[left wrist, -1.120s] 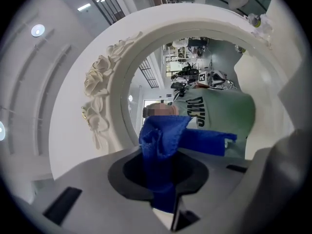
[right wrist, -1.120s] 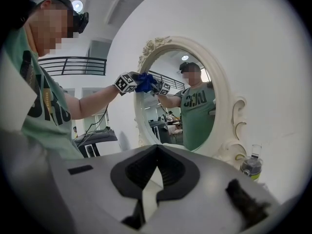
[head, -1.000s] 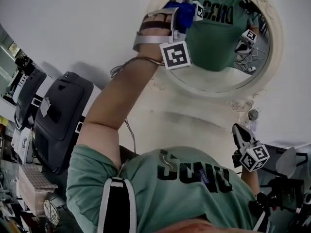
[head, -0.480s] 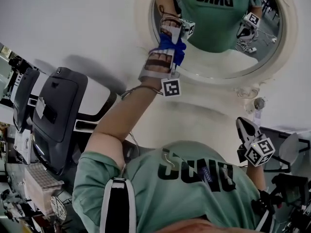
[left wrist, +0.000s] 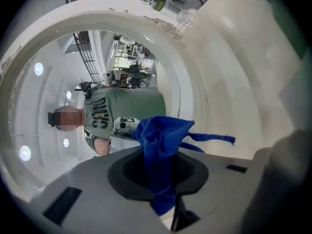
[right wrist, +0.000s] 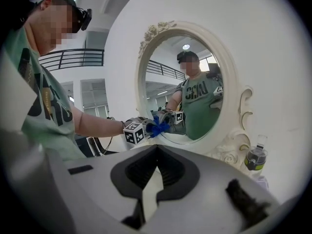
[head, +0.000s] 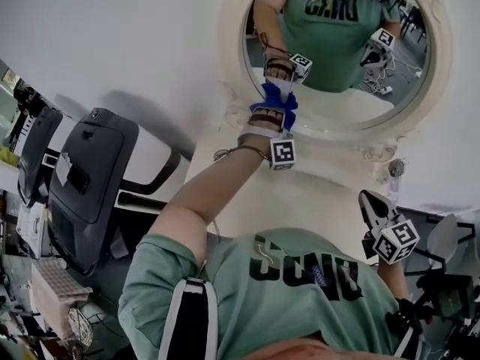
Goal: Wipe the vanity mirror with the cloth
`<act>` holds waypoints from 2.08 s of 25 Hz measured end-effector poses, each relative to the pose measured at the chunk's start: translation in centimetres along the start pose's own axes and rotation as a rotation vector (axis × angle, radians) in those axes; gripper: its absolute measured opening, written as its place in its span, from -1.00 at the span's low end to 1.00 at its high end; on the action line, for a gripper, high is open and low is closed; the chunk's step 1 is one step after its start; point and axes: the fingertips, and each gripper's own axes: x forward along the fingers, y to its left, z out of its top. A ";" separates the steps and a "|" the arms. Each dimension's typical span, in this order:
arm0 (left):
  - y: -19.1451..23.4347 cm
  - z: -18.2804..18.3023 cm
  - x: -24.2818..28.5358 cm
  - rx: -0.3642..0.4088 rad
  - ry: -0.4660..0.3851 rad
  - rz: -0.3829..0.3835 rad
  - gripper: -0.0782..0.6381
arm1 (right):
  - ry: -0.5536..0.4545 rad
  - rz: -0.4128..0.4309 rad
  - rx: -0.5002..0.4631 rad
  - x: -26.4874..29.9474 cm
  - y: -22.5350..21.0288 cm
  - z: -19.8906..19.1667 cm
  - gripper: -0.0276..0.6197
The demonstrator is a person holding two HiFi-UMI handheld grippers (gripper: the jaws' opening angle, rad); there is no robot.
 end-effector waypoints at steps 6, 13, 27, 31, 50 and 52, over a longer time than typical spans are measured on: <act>10.4 -2.0 -6.0 -0.124 -0.090 0.181 -0.54 | -0.067 -0.032 -0.010 -1.6 -0.5 1.0 -0.89; 35.2 -5.1 -17.8 -0.233 -0.096 0.659 -0.54 | -0.120 -0.021 -0.012 -1.7 -1.0 1.9 -0.89; 38.9 -4.0 -16.5 -0.227 -0.075 0.671 -0.55 | -0.144 -0.043 0.024 -2.2 -2.4 1.6 -0.89; 33.2 -2.4 -14.3 -0.167 -0.092 0.609 -0.56 | -0.125 -0.034 0.043 -2.0 -2.2 0.6 -0.89; -0.6 0.2 -0.2 -0.012 -0.021 0.057 -0.55 | 0.018 -0.027 0.081 -0.8 -0.7 -2.4 -0.89; -1.5 0.7 0.0 -0.011 -0.023 -0.012 -0.55 | 0.002 -0.023 0.073 -0.9 -0.5 -2.1 -0.89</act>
